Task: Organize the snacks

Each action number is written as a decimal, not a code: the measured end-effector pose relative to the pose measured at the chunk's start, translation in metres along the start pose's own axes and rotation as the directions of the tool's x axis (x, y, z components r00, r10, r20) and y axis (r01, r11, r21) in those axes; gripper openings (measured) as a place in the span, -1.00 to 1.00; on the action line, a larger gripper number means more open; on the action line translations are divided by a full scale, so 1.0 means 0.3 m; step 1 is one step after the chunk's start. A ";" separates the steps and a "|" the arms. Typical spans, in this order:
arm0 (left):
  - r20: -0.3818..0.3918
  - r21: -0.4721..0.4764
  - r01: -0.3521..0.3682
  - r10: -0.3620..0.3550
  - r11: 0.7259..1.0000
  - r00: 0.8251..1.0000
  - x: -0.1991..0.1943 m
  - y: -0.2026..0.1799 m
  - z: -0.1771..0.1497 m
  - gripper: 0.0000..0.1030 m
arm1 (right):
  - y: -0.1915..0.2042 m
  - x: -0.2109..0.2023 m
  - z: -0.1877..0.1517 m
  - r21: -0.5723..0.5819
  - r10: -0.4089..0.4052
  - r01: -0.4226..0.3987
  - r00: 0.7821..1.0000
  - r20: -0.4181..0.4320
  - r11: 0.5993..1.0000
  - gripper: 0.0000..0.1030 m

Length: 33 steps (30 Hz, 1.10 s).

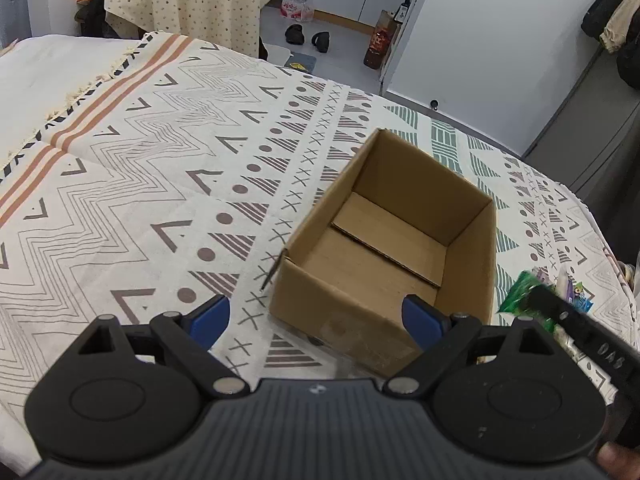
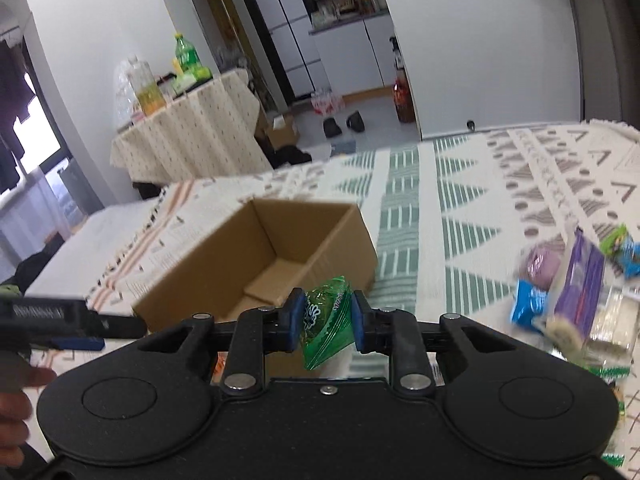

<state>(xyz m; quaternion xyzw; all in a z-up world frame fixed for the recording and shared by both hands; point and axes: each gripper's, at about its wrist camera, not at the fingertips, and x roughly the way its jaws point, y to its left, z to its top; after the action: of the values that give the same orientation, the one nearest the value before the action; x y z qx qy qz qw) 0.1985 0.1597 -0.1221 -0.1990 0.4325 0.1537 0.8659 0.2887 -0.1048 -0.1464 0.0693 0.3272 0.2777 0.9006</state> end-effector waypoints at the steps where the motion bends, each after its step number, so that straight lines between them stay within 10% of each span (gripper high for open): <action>1: 0.002 -0.002 0.000 0.000 1.000 1.000 -0.002 0.005 0.001 0.79 | 0.003 -0.001 0.006 0.003 -0.002 0.002 1.000 0.007 1.000 -0.53; 12: 0.017 -0.016 0.012 -0.012 1.000 1.000 -0.011 0.042 0.011 0.79 | 0.055 -0.013 0.055 0.026 0.168 -0.171 0.983 0.079 0.985 -0.50; 17: 0.028 -0.008 0.012 -0.011 1.000 1.000 -0.028 0.042 0.013 0.79 | 0.077 0.005 0.043 0.026 0.224 -0.227 0.972 0.070 0.974 0.07; 25: 0.059 0.004 0.009 -0.009 1.000 0.998 -0.042 0.010 0.004 0.79 | 0.041 -0.065 0.030 0.058 0.095 -0.104 0.986 0.139 0.993 0.97; 33: 0.092 0.049 0.030 -0.035 0.998 0.995 -0.052 -0.100 -0.028 0.79 | -0.023 -0.101 -0.018 0.073 -0.035 0.024 0.988 0.152 0.997 1.00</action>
<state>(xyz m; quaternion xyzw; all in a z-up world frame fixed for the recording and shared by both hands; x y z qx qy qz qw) 0.1969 0.1279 -0.1075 -0.1780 0.3919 0.1384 0.8919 0.2693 -0.1273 -0.1360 0.1173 0.2677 0.2463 0.9241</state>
